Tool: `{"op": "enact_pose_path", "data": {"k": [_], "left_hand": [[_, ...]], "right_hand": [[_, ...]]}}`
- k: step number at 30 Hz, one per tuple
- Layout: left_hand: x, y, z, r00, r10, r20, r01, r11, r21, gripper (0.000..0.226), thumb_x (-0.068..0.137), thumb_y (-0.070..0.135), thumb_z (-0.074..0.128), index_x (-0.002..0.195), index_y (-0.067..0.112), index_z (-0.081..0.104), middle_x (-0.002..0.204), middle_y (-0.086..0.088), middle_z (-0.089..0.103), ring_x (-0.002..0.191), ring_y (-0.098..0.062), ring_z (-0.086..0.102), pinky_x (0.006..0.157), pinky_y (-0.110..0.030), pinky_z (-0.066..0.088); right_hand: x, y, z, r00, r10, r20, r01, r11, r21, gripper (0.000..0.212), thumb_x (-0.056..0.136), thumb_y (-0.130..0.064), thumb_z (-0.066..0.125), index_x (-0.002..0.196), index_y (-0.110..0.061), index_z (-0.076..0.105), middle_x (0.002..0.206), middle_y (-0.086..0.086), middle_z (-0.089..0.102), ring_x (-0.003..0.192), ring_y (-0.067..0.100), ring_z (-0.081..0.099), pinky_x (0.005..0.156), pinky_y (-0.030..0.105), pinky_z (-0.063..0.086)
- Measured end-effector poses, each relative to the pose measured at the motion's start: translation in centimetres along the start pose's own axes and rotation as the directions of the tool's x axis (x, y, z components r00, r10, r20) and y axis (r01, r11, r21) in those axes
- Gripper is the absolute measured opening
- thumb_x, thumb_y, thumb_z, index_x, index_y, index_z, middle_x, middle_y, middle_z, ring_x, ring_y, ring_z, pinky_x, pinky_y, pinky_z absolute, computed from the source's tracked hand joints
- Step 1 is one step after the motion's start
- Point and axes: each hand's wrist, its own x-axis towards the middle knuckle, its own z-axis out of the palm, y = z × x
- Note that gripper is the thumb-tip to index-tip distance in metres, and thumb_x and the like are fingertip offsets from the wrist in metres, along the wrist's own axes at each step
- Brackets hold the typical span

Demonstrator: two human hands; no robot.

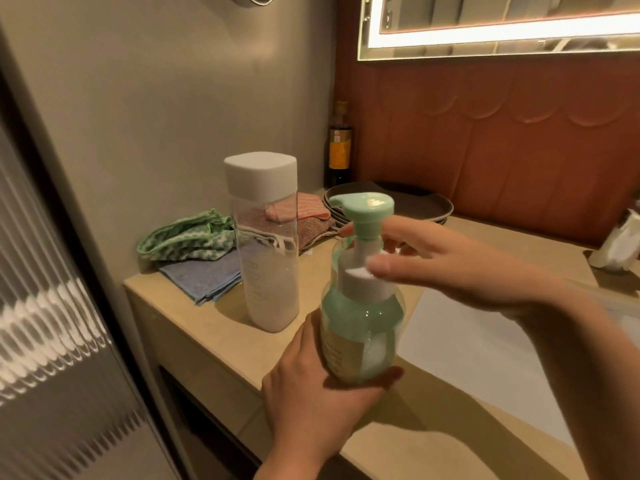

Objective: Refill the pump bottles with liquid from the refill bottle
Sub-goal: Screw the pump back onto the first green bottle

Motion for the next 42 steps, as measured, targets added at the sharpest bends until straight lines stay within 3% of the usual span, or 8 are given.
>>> {"op": "enact_pose_path", "data": {"k": [5,11,17,25,33,36,39,42], "left_hand": [[0.1,0.3,-0.2,0.997,-0.064,0.042,0.06,0.996,0.073,0.107,0.027,0.085,0.04,0.126,0.046,0.028,0.101,0.028,0.044,0.092,-0.001,0.042,0.087,-0.025,0.041],[0.1,0.6,-0.3,0.994,-0.094,0.058,0.092,0.995,0.036,0.115,0.024,0.084,0.04,0.132,0.049,0.022,0.106,0.03,0.044,0.108,-0.003,0.047,0.091,-0.025,0.041],[0.0,0.7,-0.5,0.992,-0.106,0.074,0.103,0.994,0.046,0.116,0.022,0.086,0.04,0.13,0.051,0.018,0.102,0.033,0.039,0.107,-0.001,0.045,0.096,-0.027,0.039],[0.1,0.8,-0.5,0.989,-0.119,0.085,0.117,0.993,0.026,0.109,0.024,0.083,0.043,0.124,0.059,0.01,0.096,0.035,0.037,0.113,-0.004,0.045,0.098,-0.028,0.037],[0.1,0.6,-0.3,0.994,-0.096,0.057,0.094,0.995,0.042,0.115,0.025,0.083,0.045,0.132,0.051,0.018,0.105,0.032,0.039,0.102,0.001,0.04,0.1,-0.032,0.038],[-0.1,0.3,-0.2,0.997,-0.064,0.031,0.064,0.998,0.018,0.11,0.027,0.083,0.045,0.13,0.05,0.024,0.106,0.032,0.043,0.097,0.001,0.041,0.096,-0.031,0.042],[-0.2,-0.1,0.0,0.999,-0.038,0.008,0.038,0.999,-0.021,0.102,0.03,0.082,0.051,0.125,0.049,0.034,0.099,0.032,0.048,0.095,0.0,0.047,0.089,-0.03,0.045],[-0.2,-0.1,0.2,0.999,-0.038,-0.004,0.038,0.997,-0.07,0.095,0.031,0.081,0.054,0.119,0.048,0.038,0.099,0.031,0.053,0.096,-0.002,0.051,0.089,-0.034,0.046]], "right_hand": [[-0.7,-0.5,-0.7,0.999,-0.047,-0.028,0.046,0.999,-0.013,0.046,0.08,-0.041,0.065,0.124,-0.029,0.059,0.116,-0.021,0.063,0.104,-0.005,0.056,0.089,0.025,0.043],[0.6,0.1,0.6,0.975,0.055,-0.215,-0.071,0.995,-0.067,0.069,0.046,-0.067,0.078,0.103,-0.032,0.062,0.1,-0.01,0.066,0.096,0.009,0.06,0.086,0.041,0.05],[-0.6,-0.8,-0.8,0.999,-0.017,-0.036,0.013,0.994,-0.109,0.044,0.072,-0.056,0.063,0.113,-0.041,0.06,0.103,-0.028,0.062,0.091,-0.009,0.055,0.07,0.008,0.038],[-0.1,-0.7,0.3,0.975,0.074,-0.209,-0.128,0.957,-0.259,0.065,0.034,-0.075,0.063,0.086,-0.037,0.054,0.079,-0.021,0.054,0.073,-0.014,0.049,0.056,0.009,0.037],[-0.7,-0.3,-0.9,1.0,0.007,0.011,-0.006,0.996,-0.086,0.046,0.075,-0.06,0.061,0.115,-0.037,0.062,0.11,-0.03,0.061,0.099,-0.01,0.055,0.081,0.015,0.043],[-0.3,-0.4,-0.5,0.995,-0.009,-0.098,0.002,0.997,-0.073,0.042,0.065,-0.058,0.071,0.094,-0.026,0.07,0.081,-0.023,0.065,0.076,-0.005,0.057,0.064,0.013,0.039],[0.2,-0.3,0.3,0.974,0.037,-0.223,-0.076,0.983,-0.168,0.068,0.046,-0.076,0.07,0.091,-0.024,0.066,0.085,-0.009,0.067,0.08,0.007,0.061,0.069,0.032,0.049],[0.1,-0.6,0.3,0.974,0.048,-0.222,-0.098,0.971,-0.22,0.07,0.05,-0.079,0.059,0.104,-0.034,0.059,0.092,-0.019,0.061,0.083,-0.002,0.056,0.067,0.02,0.044]]}}
